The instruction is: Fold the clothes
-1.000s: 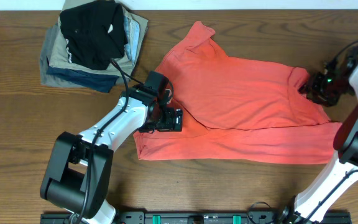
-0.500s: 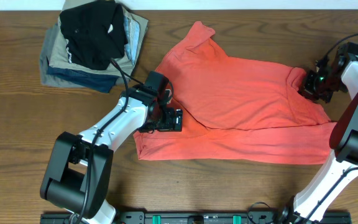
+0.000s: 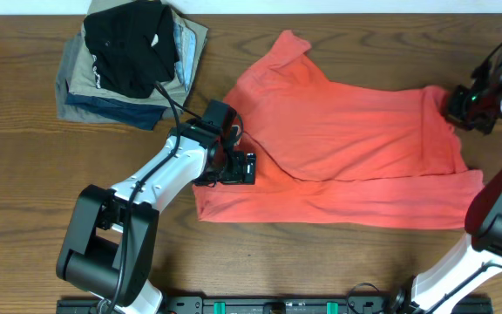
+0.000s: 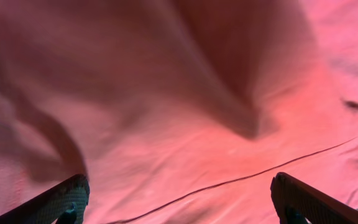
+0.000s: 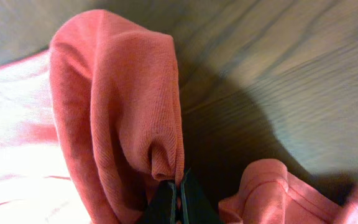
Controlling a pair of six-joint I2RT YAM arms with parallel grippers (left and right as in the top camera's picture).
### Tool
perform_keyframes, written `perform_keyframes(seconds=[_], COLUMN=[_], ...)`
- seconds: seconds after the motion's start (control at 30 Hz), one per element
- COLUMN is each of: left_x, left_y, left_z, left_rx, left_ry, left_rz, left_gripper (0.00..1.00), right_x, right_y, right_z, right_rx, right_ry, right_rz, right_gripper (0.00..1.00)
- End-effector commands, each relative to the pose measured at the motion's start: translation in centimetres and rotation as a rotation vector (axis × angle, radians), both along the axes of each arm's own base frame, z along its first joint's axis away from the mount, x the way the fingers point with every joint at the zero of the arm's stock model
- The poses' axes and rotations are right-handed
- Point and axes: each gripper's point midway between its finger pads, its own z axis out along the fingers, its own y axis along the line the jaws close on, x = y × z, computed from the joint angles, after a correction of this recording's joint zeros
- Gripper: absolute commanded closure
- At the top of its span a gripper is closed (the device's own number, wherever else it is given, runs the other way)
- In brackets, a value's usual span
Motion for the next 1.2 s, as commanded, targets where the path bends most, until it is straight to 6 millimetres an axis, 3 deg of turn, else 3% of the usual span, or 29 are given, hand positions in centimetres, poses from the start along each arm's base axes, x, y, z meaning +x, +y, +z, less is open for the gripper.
perform_keyframes(seconds=[0.0,0.27,0.63,0.87,0.97,1.03,1.07,1.13,1.17], left_x=[-0.5,-0.3,-0.2,-0.2,-0.1,0.0,0.0,-0.1,-0.2], left_y=[0.2,0.1,0.1,0.0,0.0,0.0,0.0,0.0,0.1], left_z=[-0.6,-0.5,-0.5,-0.5,-0.5,-0.5,-0.5,-0.5,-0.5], left_rx=[0.007,0.005,0.003,0.003,0.001,0.0,-0.001,0.001,0.003], left_ry=[0.019,0.014,0.009,0.008,0.005,0.001,0.002,0.006,0.011], left_rz=[-0.002,-0.002,-0.002,-0.002,-0.002,-0.002,-0.002,-0.002,-0.002], left_gripper=[0.06,0.06,0.06,0.06,0.06,0.06,0.06,0.06,0.06], right_x=[0.0,-0.3,-1.2,-1.2,-1.0,-1.0,-1.0,-1.2,-1.2], right_y=[-1.1,-0.7,-1.9,-1.8,-1.2,-1.1,-1.3,-2.1,-2.4], right_z=[2.2,1.9,1.8,1.7,1.7,1.7,1.6,1.3,1.0], right_rx=[-0.061,-0.087,-0.208,-0.199,-0.176,-0.178,-0.19,-0.221,-0.226], right_ry=[-0.031,-0.001,0.064,0.063,0.054,0.055,0.06,0.076,0.079], right_rz=[-0.039,-0.019,-0.078,-0.075,-0.065,-0.061,-0.064,-0.078,-0.085], right_gripper=[0.99,0.99,0.96,0.84,0.91,0.9,0.87,0.65,0.6])
